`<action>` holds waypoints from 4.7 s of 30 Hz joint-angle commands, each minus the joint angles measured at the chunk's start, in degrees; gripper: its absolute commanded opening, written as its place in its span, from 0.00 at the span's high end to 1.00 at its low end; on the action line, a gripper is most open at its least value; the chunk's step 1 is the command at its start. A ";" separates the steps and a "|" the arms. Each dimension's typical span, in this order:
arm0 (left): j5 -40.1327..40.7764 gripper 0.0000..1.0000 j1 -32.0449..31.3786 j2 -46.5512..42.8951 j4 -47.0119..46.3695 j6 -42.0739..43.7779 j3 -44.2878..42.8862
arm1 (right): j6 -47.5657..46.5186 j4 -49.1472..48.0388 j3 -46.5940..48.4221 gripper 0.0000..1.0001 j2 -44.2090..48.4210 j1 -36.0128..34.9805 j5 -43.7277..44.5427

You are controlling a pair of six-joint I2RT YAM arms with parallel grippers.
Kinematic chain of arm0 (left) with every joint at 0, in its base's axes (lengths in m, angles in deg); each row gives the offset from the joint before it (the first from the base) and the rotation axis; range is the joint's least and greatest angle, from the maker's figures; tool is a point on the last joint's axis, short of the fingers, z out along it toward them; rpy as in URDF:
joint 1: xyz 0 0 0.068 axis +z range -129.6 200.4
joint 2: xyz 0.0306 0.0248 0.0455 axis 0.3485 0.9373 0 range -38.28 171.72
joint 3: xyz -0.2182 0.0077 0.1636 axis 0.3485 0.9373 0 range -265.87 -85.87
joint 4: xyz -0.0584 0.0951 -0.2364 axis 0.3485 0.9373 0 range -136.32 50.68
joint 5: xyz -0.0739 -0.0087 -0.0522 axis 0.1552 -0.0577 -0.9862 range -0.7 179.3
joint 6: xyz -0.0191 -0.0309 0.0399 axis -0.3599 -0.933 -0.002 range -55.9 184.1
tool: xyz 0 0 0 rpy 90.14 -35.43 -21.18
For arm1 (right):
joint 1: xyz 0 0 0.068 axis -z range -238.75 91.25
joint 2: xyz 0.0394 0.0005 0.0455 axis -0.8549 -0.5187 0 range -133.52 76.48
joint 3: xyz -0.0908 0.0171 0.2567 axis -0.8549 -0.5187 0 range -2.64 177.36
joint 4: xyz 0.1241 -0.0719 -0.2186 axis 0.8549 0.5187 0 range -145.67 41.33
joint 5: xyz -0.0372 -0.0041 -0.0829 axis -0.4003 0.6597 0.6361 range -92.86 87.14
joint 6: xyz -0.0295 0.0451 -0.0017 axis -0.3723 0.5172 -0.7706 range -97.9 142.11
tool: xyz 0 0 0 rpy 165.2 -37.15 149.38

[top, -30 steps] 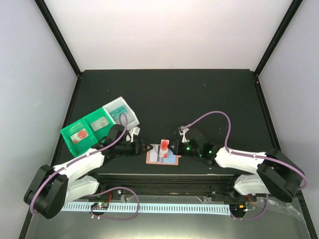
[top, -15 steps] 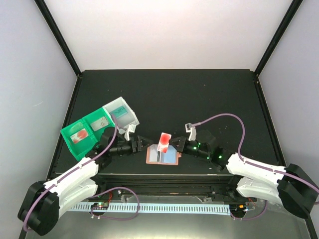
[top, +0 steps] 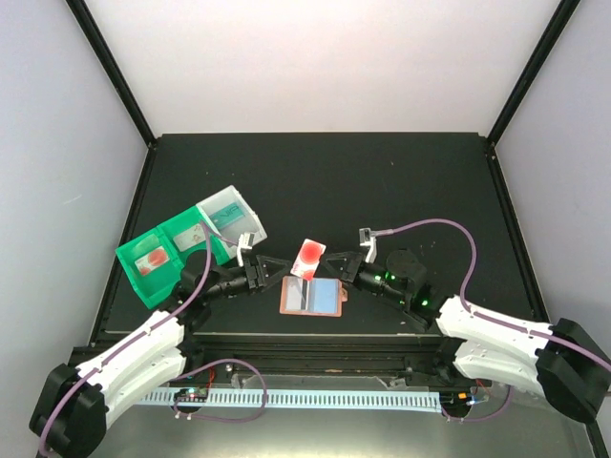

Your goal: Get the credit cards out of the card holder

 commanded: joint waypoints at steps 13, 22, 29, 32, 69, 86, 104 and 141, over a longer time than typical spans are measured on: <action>-0.38 0.82 -0.88 -0.24 -5.41 -2.77 0.36 | 3.78 -7.95 -0.66 0.99 -2.62 0.16 -2.59; -0.96 0.98 -0.93 -1.17 -5.59 -1.69 0.22 | 0.11 -6.42 -1.16 0.97 -1.78 0.16 -4.18; -4.98 0.98 -0.80 -2.08 1.33 5.31 -3.06 | -17.59 15.26 3.09 0.81 8.64 0.47 -2.92; -8.08 0.98 -0.81 -1.96 5.95 9.41 -5.06 | -27.08 26.24 7.01 0.76 14.59 0.48 -1.81; -23.79 0.99 -0.90 -4.97 29.94 31.91 -13.88 | -40.41 37.15 19.07 0.91 0.88 1.42 -28.69; -6.54 0.48 -0.84 -11.16 31.81 23.77 -16.25 | -17.64 10.88 10.40 0.99 3.70 2.39 -22.14; 3.35 0.61 -0.80 -19.63 18.07 4.04 -6.72 | -2.88 -7.88 10.72 0.99 -3.37 2.32 -11.79; 7.95 0.98 7.18 -10.40 47.20 22.69 -23.25 | -13.33 11.92 8.51 0.01 8.32 2.36 -5.44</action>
